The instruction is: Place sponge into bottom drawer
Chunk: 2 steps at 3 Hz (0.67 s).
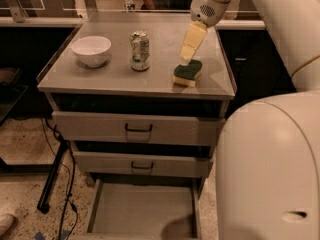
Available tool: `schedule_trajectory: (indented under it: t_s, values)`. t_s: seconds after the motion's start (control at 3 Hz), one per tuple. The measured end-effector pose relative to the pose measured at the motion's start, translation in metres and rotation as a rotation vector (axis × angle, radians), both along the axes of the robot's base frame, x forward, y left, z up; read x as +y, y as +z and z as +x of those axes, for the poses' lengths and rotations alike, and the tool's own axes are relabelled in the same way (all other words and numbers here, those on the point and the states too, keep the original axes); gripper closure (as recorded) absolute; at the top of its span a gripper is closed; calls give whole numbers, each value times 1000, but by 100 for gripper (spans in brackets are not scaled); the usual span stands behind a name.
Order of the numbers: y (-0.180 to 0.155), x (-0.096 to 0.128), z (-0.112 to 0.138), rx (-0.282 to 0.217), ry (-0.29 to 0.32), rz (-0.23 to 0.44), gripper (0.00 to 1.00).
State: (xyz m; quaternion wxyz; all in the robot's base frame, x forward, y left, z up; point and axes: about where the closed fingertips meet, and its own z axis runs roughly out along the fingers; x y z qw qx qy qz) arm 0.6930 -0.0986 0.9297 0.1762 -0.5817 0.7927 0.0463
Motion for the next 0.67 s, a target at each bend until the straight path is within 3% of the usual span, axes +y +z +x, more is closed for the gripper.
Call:
schedule_trajectory:
  t_s: [0.67]
  values:
    - [-24,-9,22,24,-26,1,0]
